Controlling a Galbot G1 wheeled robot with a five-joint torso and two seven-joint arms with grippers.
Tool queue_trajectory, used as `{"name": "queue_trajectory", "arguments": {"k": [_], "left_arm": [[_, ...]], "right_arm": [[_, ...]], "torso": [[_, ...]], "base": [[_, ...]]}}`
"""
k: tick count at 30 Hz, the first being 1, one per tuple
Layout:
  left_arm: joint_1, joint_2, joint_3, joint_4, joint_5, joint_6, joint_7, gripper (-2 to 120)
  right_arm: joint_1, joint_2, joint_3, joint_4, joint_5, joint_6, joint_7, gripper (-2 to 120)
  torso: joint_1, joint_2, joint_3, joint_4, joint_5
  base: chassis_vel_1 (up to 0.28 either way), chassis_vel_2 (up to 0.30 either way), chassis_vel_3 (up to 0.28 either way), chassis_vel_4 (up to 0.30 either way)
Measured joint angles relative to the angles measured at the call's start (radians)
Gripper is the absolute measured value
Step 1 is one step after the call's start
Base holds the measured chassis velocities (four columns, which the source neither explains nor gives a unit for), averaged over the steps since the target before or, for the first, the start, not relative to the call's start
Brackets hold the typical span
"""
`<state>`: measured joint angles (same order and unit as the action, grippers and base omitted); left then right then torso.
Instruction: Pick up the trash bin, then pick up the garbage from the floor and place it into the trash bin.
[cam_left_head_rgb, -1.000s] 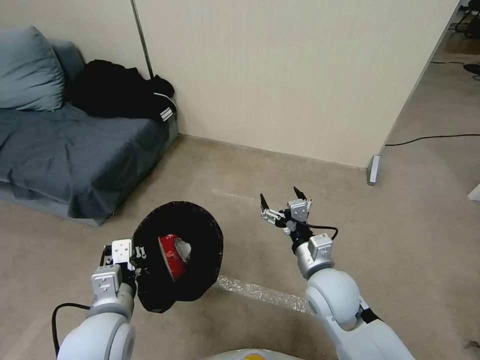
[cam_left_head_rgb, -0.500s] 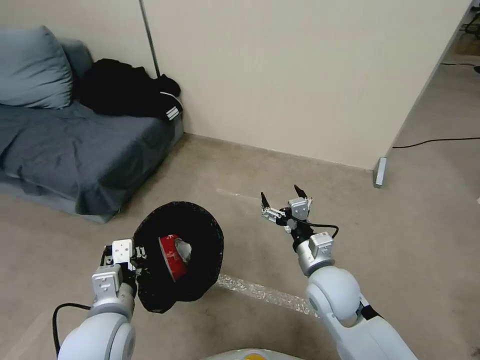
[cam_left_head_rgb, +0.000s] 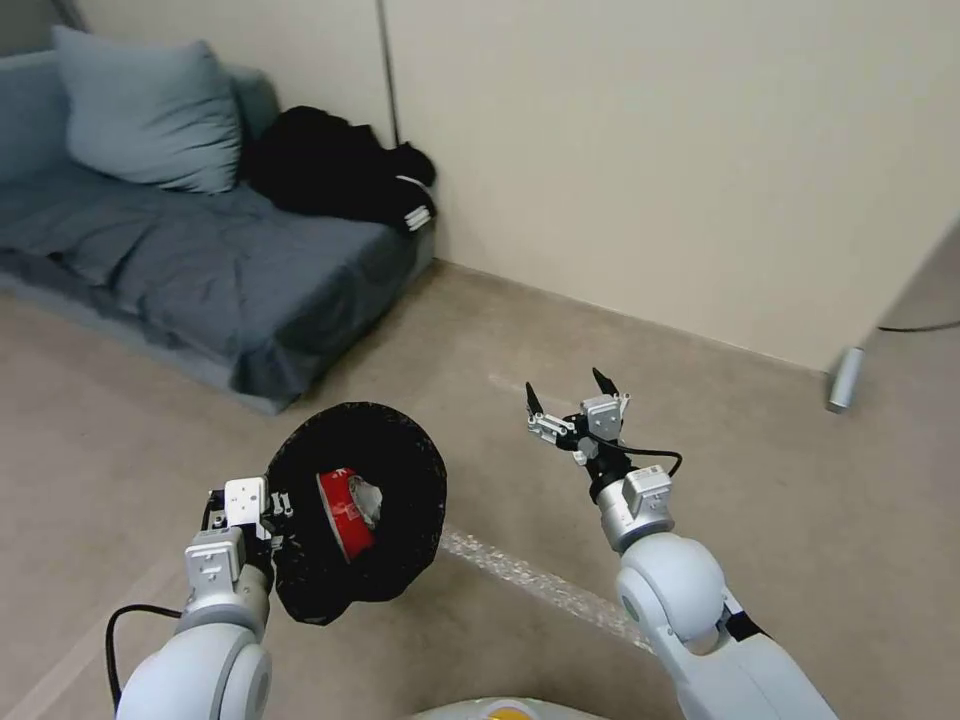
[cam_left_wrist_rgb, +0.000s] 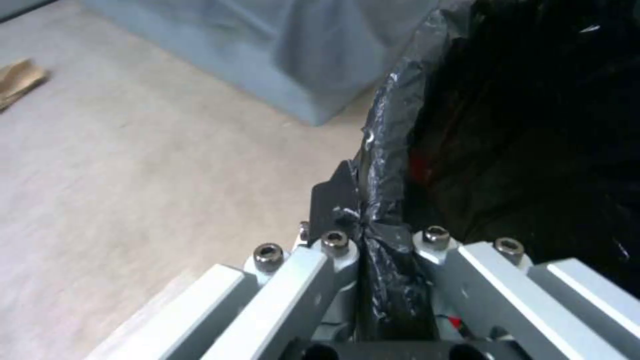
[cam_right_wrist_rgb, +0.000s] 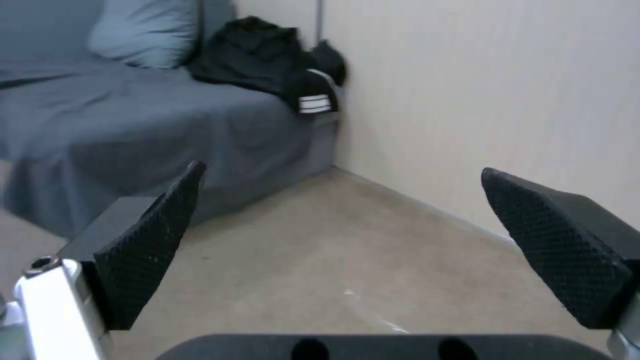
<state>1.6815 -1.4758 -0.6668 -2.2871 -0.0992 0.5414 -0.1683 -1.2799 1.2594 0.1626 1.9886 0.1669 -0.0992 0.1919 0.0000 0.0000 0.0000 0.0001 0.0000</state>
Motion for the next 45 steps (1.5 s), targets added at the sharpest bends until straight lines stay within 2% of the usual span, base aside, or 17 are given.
{"name": "queue_trajectory", "arguments": {"k": [28, 45], "left_arm": [[0.0, 0.0, -0.004, -0.002, 0.0, -0.001, 0.001, 1], [-0.002, -0.002, -0.005, -0.002, 0.0, -0.001, -0.005, 1]], "right_arm": [[-0.008, 0.0, 0.009, 0.012, -0.001, -0.003, 0.007, 100], [-0.004, 0.0, 0.009, -0.006, 0.002, 0.036, -0.025, 100]], "torso": [[0.0, 0.0, 0.0, -0.0001, 0.0], [0.0, 0.0, 0.0, 0.0, 0.0001]], "base": [[0.127, 0.123, 0.127, 0.121], [0.125, 0.12, 0.126, 0.129]]}}
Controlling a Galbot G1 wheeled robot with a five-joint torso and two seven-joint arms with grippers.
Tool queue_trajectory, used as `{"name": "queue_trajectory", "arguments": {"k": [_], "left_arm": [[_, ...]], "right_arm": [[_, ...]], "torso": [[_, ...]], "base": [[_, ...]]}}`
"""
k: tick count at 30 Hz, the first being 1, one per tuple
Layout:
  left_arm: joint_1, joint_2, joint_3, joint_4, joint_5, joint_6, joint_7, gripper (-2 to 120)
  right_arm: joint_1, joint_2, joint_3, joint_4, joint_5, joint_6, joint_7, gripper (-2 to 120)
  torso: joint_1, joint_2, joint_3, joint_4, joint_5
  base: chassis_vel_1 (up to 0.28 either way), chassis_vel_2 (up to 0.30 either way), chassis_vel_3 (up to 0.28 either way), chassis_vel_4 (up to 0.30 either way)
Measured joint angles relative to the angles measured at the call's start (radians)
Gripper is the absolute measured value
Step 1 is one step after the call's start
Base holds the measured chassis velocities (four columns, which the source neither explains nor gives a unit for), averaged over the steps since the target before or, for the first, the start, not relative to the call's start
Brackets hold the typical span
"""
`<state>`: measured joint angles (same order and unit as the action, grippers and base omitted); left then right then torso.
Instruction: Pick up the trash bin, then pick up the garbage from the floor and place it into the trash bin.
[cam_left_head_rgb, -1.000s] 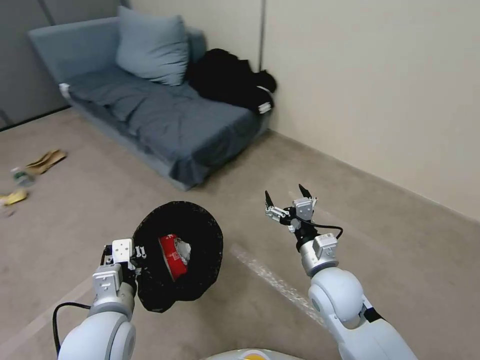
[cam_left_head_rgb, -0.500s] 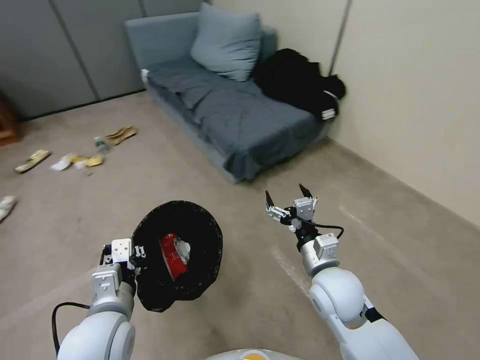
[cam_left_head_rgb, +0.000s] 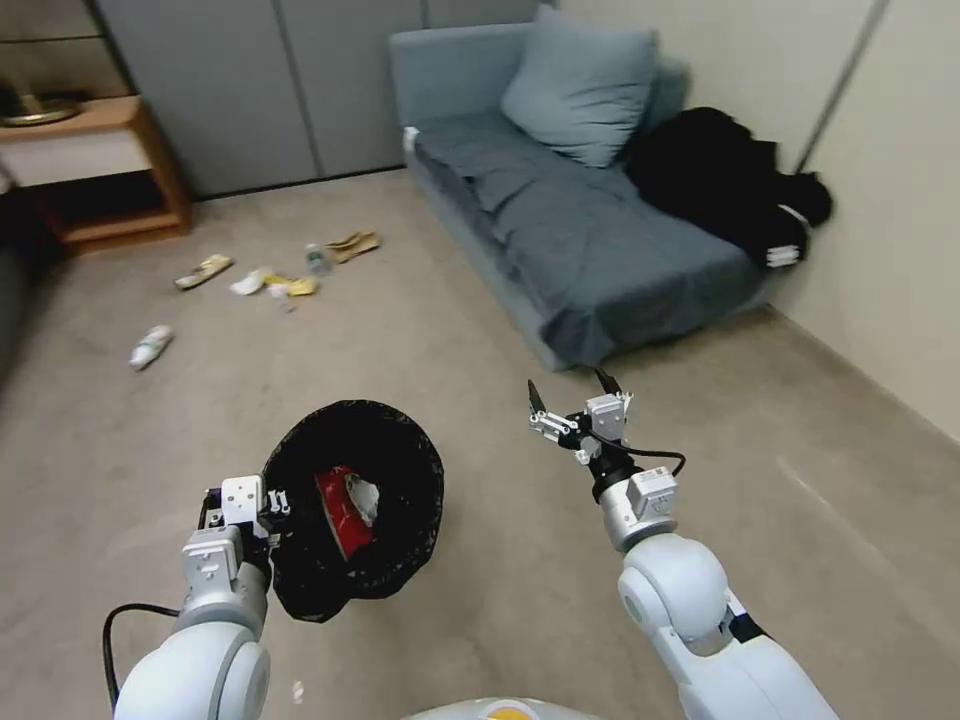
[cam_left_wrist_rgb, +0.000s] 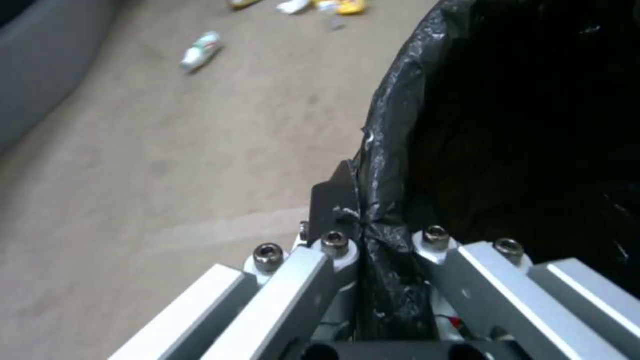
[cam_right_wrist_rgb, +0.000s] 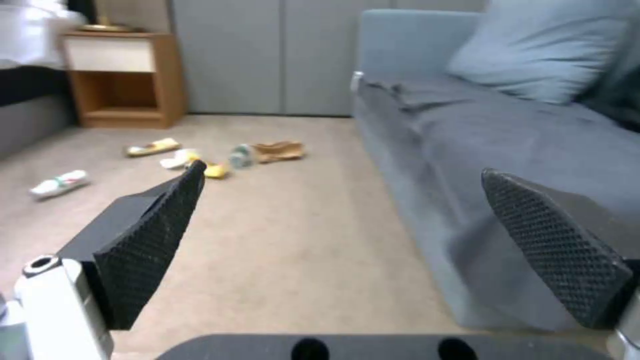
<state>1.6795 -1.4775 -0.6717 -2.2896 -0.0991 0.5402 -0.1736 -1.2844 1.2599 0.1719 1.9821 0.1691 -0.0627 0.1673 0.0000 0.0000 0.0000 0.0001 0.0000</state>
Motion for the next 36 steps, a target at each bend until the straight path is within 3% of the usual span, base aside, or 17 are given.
{"name": "queue_trajectory", "arguments": {"k": [27, 36], "left_arm": [[0.0, 0.0, 0.003, 0.006, 0.0, -0.006, 0.001, 1], [-0.001, 0.001, 0.003, 0.007, 0.002, -0.011, 0.005, 1]], "right_arm": [[-0.005, -0.002, -0.005, 0.001, -0.007, 0.005, -0.013, 100], [-0.005, -0.004, 0.003, 0.002, -0.013, 0.02, -0.022, 100]], "torso": [[0.0, 0.0, 0.0, 0.0003, 0.0], [0.0, 0.0, 0.0, -0.0003, 0.0]], "base": [[0.114, 0.122, 0.123, 0.123], [0.013, 0.019, 0.021, 0.015]]}}
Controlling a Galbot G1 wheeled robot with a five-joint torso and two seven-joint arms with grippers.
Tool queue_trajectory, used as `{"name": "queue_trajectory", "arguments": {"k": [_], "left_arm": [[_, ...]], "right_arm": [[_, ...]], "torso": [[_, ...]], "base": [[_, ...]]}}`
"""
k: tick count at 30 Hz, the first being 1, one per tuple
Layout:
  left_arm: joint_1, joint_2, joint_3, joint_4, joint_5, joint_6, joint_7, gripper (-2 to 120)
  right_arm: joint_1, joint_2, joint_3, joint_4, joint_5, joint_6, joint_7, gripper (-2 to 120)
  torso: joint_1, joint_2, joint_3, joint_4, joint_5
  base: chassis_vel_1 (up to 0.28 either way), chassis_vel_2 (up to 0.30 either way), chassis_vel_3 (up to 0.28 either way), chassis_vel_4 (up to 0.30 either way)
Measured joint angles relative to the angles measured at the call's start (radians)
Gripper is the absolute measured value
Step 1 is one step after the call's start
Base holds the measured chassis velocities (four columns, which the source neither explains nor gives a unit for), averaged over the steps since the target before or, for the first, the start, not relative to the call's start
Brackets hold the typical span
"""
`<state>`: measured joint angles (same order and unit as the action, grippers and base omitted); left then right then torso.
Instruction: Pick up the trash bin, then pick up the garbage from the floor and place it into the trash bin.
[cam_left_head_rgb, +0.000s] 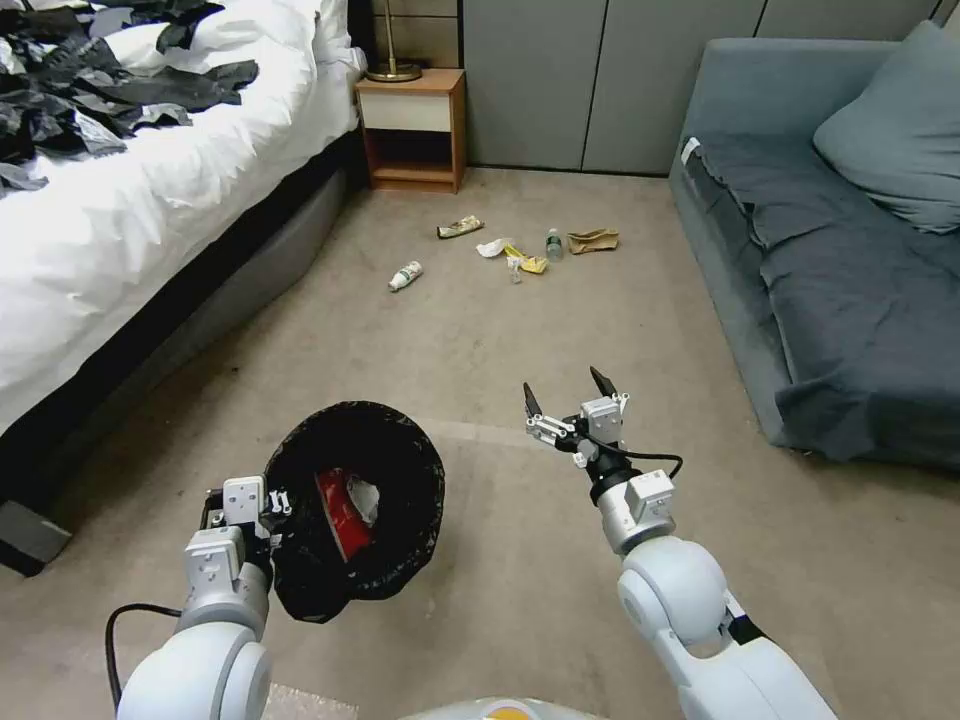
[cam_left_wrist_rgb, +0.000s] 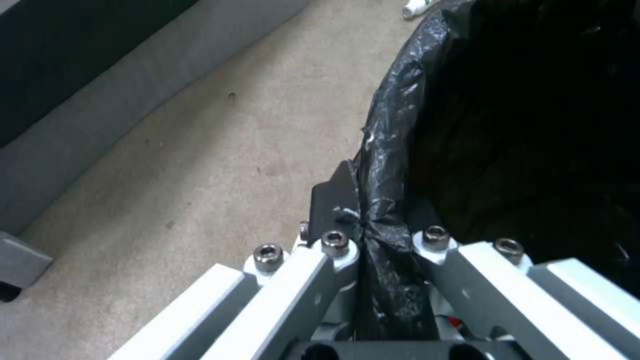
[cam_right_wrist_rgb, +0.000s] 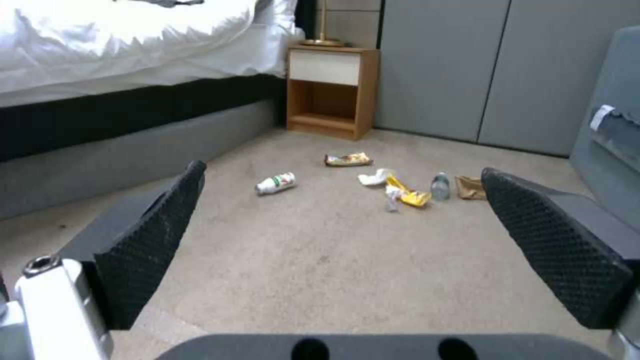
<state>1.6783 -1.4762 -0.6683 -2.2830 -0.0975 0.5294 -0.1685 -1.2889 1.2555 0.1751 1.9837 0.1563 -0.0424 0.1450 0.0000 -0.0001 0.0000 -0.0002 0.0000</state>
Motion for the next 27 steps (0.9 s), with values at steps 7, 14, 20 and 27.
{"name": "queue_trajectory", "arguments": {"k": [7, 14, 20, 27], "left_arm": [[0.0, 0.001, 0.0, 0.0, 0.0, -0.002, 0.0, 1], [0.0, 0.001, 0.0, 0.001, 0.0, -0.006, 0.001, 1], [0.0, 0.001, 0.0, 0.002, 0.0, -0.009, 0.001, 1], [0.0, 0.001, 0.001, 0.003, 0.0, -0.011, 0.001, 1]], "right_arm": [[-0.005, 0.001, 0.003, 0.005, 0.0, -0.002, 0.002, 100], [-0.011, 0.002, 0.007, 0.006, 0.001, -0.004, 0.003, 100], [-0.012, 0.003, 0.01, 0.006, 0.001, -0.004, 0.003, 100], [-0.013, 0.003, 0.014, 0.006, 0.002, -0.002, 0.003, 100]], "torso": [[0.0, 0.0, 0.0, 0.0001, 0.0], [0.0, 0.0, 0.0, 0.0002, 0.0], [0.0, 0.0, 0.0, 0.0003, 0.0], [0.0, 0.0, 0.0, 0.0002, 0.0]], "base": [[0.0, 0.0, 0.0, 0.0], [0.0, 0.0, 0.0, 0.0], [0.0, 0.0, 0.0, 0.0], [-0.01, 0.01, 0.006, -0.006]]}}
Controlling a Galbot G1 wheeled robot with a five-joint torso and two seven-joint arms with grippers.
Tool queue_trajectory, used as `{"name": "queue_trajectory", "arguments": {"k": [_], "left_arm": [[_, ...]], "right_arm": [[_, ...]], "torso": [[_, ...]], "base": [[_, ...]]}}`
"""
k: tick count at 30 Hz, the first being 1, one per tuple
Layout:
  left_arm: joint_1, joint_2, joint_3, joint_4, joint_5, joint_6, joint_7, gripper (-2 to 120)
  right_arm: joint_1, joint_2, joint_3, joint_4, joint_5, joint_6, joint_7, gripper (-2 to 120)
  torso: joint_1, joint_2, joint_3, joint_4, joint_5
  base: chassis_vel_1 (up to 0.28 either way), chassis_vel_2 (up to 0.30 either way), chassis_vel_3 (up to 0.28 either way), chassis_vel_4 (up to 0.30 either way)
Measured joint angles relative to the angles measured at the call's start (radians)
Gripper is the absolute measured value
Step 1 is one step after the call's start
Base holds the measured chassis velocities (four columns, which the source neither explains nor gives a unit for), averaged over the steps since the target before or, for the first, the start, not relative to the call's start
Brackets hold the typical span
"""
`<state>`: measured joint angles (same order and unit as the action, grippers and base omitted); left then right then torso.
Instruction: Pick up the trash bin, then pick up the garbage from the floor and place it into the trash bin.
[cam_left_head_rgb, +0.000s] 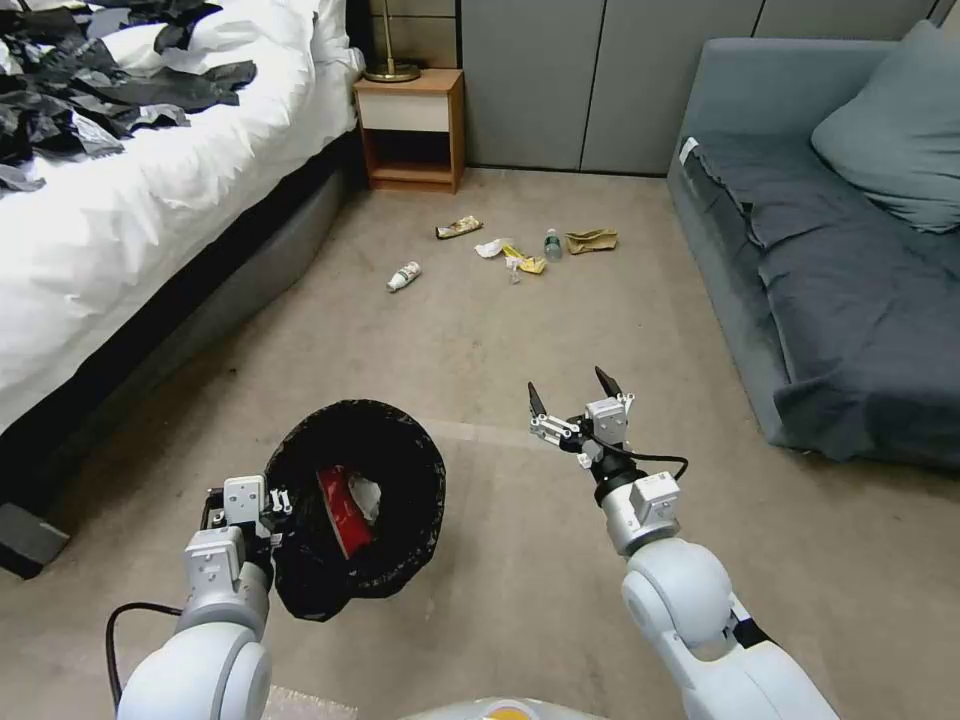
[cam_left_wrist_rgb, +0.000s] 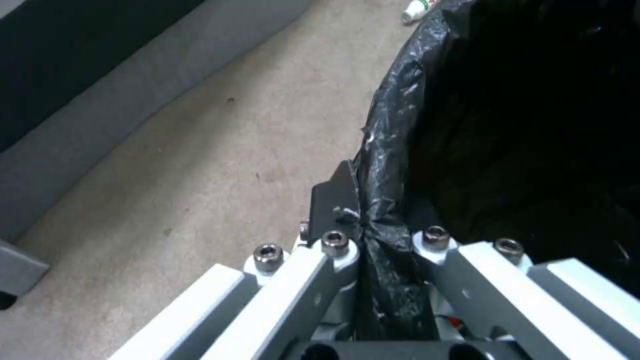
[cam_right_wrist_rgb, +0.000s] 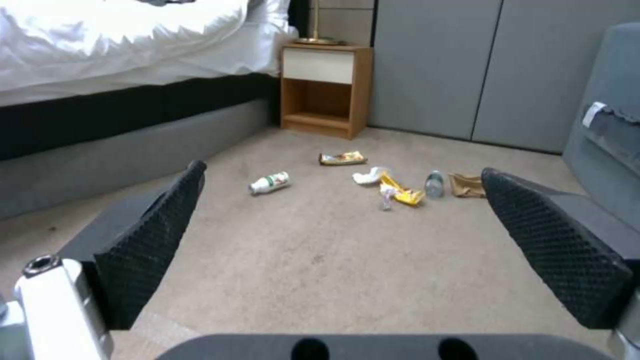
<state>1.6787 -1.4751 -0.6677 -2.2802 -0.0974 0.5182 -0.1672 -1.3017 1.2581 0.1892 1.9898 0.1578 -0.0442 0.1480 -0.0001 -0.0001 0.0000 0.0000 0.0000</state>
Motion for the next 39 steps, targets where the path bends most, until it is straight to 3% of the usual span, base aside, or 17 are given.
{"name": "queue_trajectory", "arguments": {"k": [39], "left_arm": [[0.0, 0.001, -0.004, 0.006, 0.0, -0.01, 0.002, 1]], "right_arm": [[-0.005, -0.005, 0.008, -0.005, -0.001, -0.001, -0.006, 100]], "torso": [[0.0, 0.0, 0.0, -0.0001, -0.0001]], "base": [[-0.14, 0.138, 0.135, -0.14]]}}
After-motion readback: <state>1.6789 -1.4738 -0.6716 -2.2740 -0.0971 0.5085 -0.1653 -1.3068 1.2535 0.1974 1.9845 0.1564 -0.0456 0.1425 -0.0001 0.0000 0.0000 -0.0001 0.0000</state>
